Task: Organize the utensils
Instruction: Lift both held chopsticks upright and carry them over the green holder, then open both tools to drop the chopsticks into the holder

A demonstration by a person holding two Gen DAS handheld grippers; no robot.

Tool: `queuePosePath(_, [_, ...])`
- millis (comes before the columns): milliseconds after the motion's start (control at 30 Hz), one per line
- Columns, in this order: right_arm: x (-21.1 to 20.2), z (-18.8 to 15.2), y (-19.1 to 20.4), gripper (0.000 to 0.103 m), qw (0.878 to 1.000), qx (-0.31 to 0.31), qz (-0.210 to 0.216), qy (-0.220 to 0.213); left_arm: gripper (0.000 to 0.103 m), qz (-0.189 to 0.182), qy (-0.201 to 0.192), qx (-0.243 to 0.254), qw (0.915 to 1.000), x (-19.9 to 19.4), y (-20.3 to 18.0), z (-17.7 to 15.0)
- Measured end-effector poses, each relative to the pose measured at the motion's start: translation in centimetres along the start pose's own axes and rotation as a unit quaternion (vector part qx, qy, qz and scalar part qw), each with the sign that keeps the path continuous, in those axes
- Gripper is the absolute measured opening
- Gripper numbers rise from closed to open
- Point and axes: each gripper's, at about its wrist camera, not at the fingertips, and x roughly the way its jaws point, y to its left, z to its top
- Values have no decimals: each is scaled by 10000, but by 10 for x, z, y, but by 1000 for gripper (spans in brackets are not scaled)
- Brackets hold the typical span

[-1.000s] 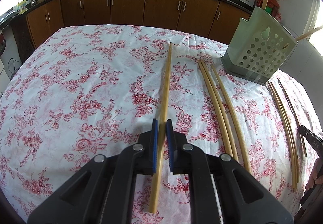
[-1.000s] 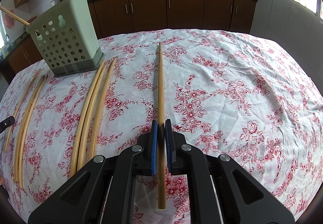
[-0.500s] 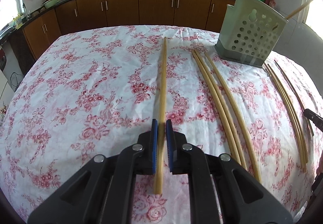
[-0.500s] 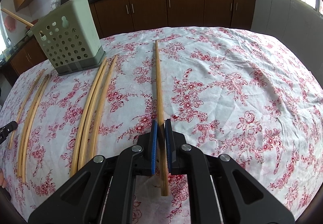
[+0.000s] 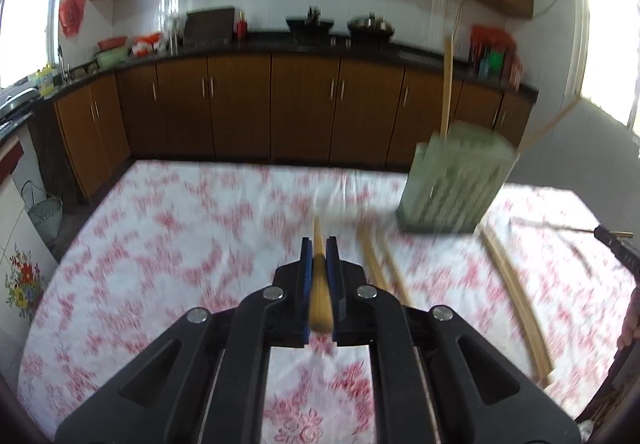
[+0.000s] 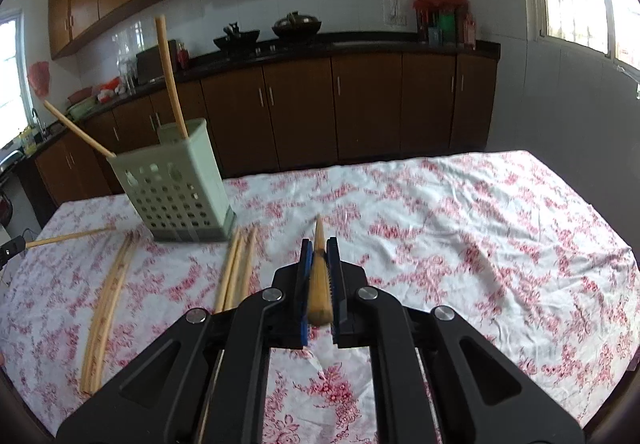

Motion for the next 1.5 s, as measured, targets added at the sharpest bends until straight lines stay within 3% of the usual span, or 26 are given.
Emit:
queuePosePath(300, [-15,32,10,8,9985,9,173,-512,8,-189,-495,-44,9986,-24,-3,51])
queuePosePath(500, [-40,67,26,8,9927,70,794,-902,8,-602,-601,114,9963,-48,-20,72])
queuePosePath(667, [-65,99,49,8,9808,62,1300,-1454,8,-1104,-859,260,9898,-73,-49,91])
queuePosePath(733, [-68,109,59,8,9757,53,1377,-1705,8,-1239,-1062,265,9862,-80,-61,101])
queuePosePath(967, [-48,128,82,8,9668,113,1272,-2211,8,-1127,-1909,132,9750,-72,-94,140])
queuePosePath(1167, [-8,120,91,8,9760,4,1074,-1897,8,-1017,-1708,267,9797,-19,-113,139])
queuePosePath(1433, [10,108,91,9,9851,35,1095,-1329,9,-1069,-1200,-125,9869,26,-98,129])
queuePosePath(1500, [8,108,88,22,9858,61,1073,-1288,14,-1068,-1190,-127,9871,26,-97,127])
